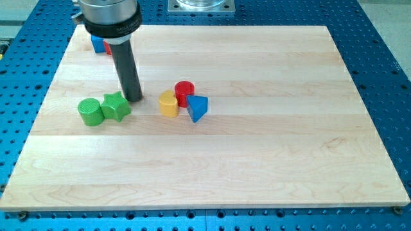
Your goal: Separate the heart and the red circle from the triangle
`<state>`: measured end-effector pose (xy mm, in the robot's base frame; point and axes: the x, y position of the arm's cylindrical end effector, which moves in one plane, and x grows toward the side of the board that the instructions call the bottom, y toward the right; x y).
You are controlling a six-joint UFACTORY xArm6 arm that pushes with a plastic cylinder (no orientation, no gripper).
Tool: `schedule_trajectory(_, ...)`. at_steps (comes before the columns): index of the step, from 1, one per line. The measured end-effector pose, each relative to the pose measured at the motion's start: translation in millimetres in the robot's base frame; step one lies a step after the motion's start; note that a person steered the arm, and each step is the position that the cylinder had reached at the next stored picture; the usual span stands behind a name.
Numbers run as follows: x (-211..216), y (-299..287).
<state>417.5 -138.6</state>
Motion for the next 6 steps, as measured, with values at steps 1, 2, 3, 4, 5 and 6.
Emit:
schedule_trajectory(1,6.3,-10.7)
schedule_trajectory(2,11.8,2.2)
schedule_trajectory(3,35.5,23.5)
schedule_trajectory(4,54.1,39.8)
schedule_trajectory(5,17.5,72.3)
schedule_trajectory(6,-23.1,109.2)
